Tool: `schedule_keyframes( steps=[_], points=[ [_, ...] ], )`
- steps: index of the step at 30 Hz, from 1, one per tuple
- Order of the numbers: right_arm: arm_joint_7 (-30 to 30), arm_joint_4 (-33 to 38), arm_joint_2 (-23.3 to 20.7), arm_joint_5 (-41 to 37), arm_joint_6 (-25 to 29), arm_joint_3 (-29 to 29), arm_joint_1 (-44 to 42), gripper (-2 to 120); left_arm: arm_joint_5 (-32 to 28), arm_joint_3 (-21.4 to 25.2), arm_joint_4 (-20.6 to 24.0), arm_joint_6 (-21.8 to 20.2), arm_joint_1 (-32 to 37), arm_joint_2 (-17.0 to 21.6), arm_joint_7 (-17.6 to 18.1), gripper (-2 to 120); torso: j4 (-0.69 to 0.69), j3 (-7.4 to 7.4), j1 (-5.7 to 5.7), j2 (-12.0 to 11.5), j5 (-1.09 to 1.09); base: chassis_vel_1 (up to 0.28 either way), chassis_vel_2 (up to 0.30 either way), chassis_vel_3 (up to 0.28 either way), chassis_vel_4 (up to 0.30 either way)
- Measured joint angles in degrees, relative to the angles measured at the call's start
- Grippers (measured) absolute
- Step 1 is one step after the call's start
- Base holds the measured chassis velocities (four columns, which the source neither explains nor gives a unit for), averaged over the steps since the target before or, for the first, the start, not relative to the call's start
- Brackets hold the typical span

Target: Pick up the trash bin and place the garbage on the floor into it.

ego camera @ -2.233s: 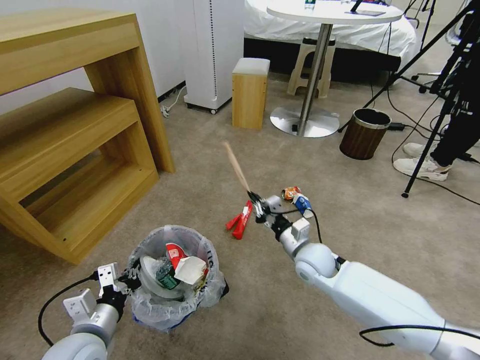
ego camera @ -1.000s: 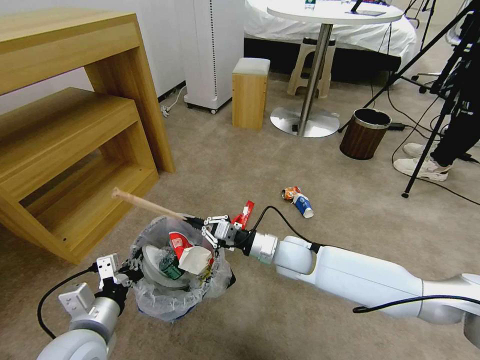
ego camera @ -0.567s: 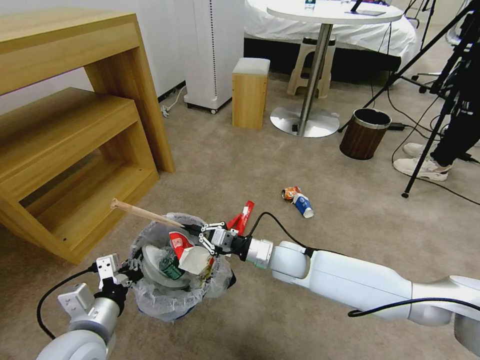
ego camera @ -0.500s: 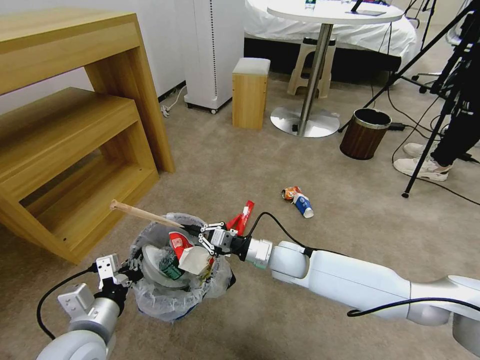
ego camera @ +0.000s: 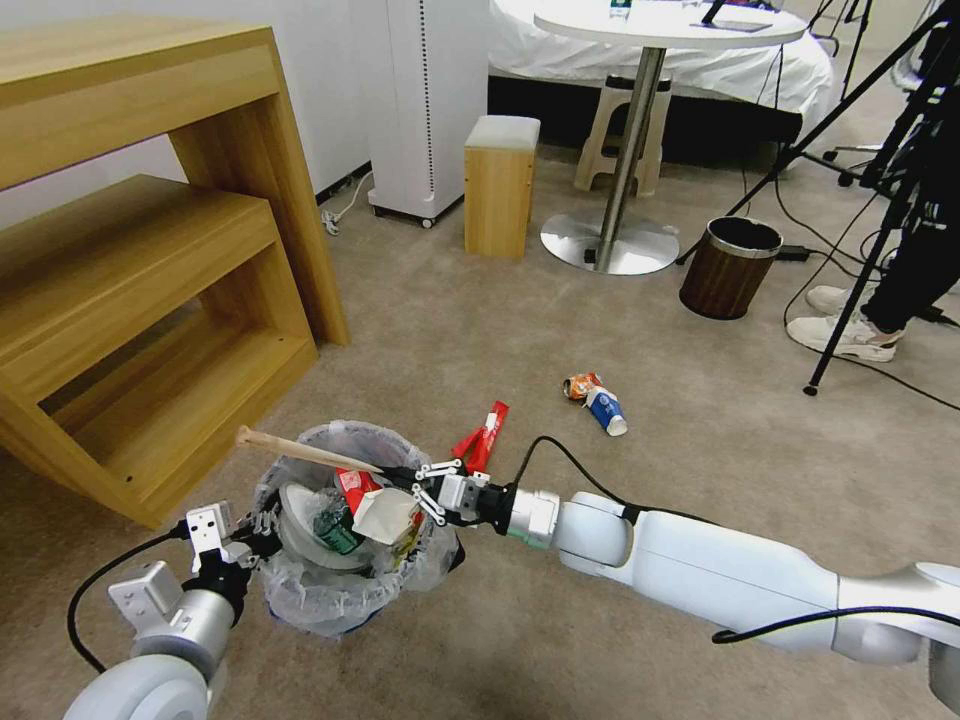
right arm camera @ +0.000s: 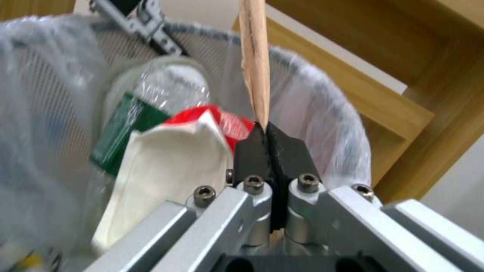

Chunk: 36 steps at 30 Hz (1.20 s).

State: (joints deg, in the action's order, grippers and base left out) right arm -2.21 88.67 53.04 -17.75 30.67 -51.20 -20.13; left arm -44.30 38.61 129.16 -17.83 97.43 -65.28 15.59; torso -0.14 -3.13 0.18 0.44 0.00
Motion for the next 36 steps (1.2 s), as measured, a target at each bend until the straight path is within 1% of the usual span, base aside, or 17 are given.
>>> schedule_keyframes(
  steps=[7,8,10,13,14,15,17,19,21,22,25,26,27,29,30,33,36],
  points=[
    [0.9,-0.89,-0.41,1.54,0.2,0.39,-1.11,0,-0.29,0.11,0.58,-0.05,0.13,0.25,0.08,0,0.0,0.0,0.0,0.0,0.0,0.0,0.0,0.0,0.0],
    [1.04,-1.11,-0.43,1.51,0.19,0.56,-1.11,7,-0.41,0.23,0.61,-0.1,0.22,0.38,0.17,0,0.0,0.0,0.0,0.0,0.0,0.0,0.0,0.0,0.0],
    [1.06,-1.14,-0.43,1.5,0.09,0.66,-1.1,10,-0.41,0.24,0.62,-0.11,0.28,0.39,0.2,0,0.0,0.0,0.0,0.0,0.0,0.0,0.0,0.0,0.0],
    [1.3,-1.02,-0.39,1.35,-0.3,0.96,-1.05,25,-0.4,0.11,0.62,-0.11,0.33,0.29,0.22,0,0.0,0.0,0.0,0.0,0.0,0.0,0.0,0.0,0.0],
    [1.3,-1.02,-0.39,1.35,-0.3,0.96,-1.05,25,-0.4,0.11,0.62,-0.11,0.33,0.29,0.22,0,0.0,0.0,0.0,0.0,0.0,0.0,0.0,0.0,0.0],
    [1.33,-0.98,-0.39,1.34,-0.37,1.03,-1.04,28,-0.4,0.04,0.62,-0.11,0.33,0.26,0.21,0,0.01,0.0,0.0,0.0,0.0,0.0,0.0,0.0,0.0],
    [1.45,-0.91,-0.38,1.29,-0.57,1.36,-1.1,40,-0.29,-0.2,0.61,-0.13,0.33,0.11,0.21,0,0.0,0.0,0.0,0.0,0.0,0.0,0.0,0.0,0.0],
    [1.47,-0.87,-0.38,1.29,-0.59,1.4,-1.13,43,-0.28,-0.23,0.61,-0.13,0.33,0.09,0.21,0,0.0,0.0,0.0,0.0,0.0,0.0,0.0,0.0,0.0],
    [1.69,-0.73,-0.38,1.31,-0.71,1.51,-1.27,53,-0.23,-0.31,0.6,-0.15,0.32,0.03,0.19,0,0.0,0.0,0.0,0.0,0.0,0.0,0.0,0.0,0.0],
    [1.69,-0.73,-0.38,1.31,-0.71,1.51,-1.27,53,-0.23,-0.31,0.6,-0.15,0.32,0.03,0.19,0,0.0,0.0,0.0,0.0,0.0,0.0,0.0,0.0,0.0],
    [2.68,0.07,-0.31,0.53,-1.0,2.03,-1.36,68,-0.23,-0.18,0.55,-0.17,0.38,0.07,0.1,0,0.0,0.0,0.0,0.0,0.0,0.0,0.0,0.0,0.0],
    [2.68,0.07,-0.31,0.53,-1.0,2.03,-1.36,68,-0.23,-0.18,0.55,-0.17,0.38,0.07,0.1,0,0.0,0.0,0.0,0.0,0.0,0.0,0.0,0.0,0.0],
    [3.24,0.55,-0.27,-0.42,-1.52,2.38,-1.42,71,-0.25,-0.1,0.44,-0.17,0.42,0.14,0.08,0,0.0,0.0,0.0,0.0,0.0,0.0,0.0,0.0,0.0],
    [5.8,2.44,0.08,-5.03,-3.46,3.96,-1.67,84,-0.24,-0.01,0.04,-0.18,0.51,0.28,-0.01,0,0.0,0.0,0.0,0.0,-0.01,0.0,0.0,0.0,0.0],
    [5.8,2.44,0.08,-5.03,-3.46,3.96,-1.67,84,-0.24,-0.01,0.04,-0.18,0.51,0.28,-0.01,0,0.0,0.0,0.0,0.0,-0.01,0.0,0.0,0.0,0.0],
    [9.19,4.74,0.67,-9.67,-6.12,7.25,-2.26,97,0.0,-0.1,-0.65,-0.19,0.46,0.22,-0.03,0,0.01,0.0,0.0,0.0,-0.01,0.0,0.0,0.0,0.0],
    [10.79,6.05,0.8,-11.6,-7.7,9.22,-2.89,100,0.13,-0.25,-0.94,-0.19,0.35,0.17,-0.1,0,0.01,0.0,0.0,0.0,-0.01,0.0,0.0,0.0,0.0]
  ],
)
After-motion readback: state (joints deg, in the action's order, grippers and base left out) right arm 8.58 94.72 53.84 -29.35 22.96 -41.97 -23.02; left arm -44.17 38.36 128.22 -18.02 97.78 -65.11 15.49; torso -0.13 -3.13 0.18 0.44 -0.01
